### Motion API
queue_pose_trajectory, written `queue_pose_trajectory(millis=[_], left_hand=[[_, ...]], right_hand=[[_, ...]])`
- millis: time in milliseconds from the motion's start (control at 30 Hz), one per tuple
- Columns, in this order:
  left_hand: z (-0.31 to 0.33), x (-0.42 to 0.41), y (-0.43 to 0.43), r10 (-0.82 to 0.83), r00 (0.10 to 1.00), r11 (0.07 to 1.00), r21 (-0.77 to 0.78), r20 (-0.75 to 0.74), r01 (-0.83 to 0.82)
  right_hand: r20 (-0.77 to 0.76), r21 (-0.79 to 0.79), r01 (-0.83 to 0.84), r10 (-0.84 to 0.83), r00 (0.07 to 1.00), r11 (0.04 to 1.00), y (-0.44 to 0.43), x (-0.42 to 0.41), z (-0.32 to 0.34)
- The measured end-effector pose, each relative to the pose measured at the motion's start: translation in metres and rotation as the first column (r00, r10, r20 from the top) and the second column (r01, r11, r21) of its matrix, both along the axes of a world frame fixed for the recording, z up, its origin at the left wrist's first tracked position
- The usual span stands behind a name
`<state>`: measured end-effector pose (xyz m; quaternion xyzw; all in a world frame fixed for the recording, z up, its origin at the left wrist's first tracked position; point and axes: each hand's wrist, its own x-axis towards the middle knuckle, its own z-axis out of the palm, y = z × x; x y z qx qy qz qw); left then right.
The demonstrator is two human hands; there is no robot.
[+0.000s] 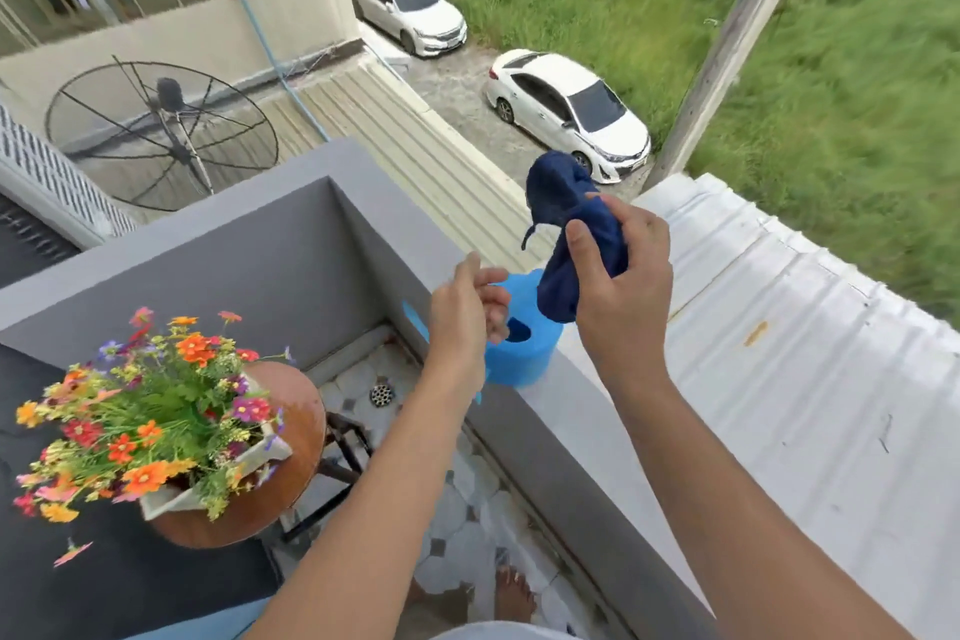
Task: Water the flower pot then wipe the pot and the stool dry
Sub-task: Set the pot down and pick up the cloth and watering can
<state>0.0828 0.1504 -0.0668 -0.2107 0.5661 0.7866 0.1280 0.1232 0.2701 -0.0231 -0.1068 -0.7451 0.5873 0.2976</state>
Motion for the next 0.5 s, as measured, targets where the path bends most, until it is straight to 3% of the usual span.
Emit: queue_pose_trajectory(millis=[100,167,333,500], left_hand=[[-0.012,0.003,0.044,-0.118,0.976,0.987,0.133,0.183,0.094],[-0.025,0.003,0.067,-0.125,0.956,0.975,0.211,0.264,0.069],[-0.055,-0.012,0.094,0.117,0.935,0.924,0.309,0.334,-0.226],[-0.064,-0.009,0.102,0.218,0.927,0.899,0.306,0.307,-0.313]], right_hand=[[0.011,-0.032,0.119,-0.119,0.993,0.992,0.035,0.008,-0.003],[0.022,-0.068,0.15,-0.149,0.989,0.986,0.053,0.014,-0.007],[0.054,-0.096,0.172,-0.167,0.984,0.98,0.067,0.026,-0.022],[0.099,-0.135,0.145,-0.133,0.986,0.98,0.069,0.032,-0.03]])
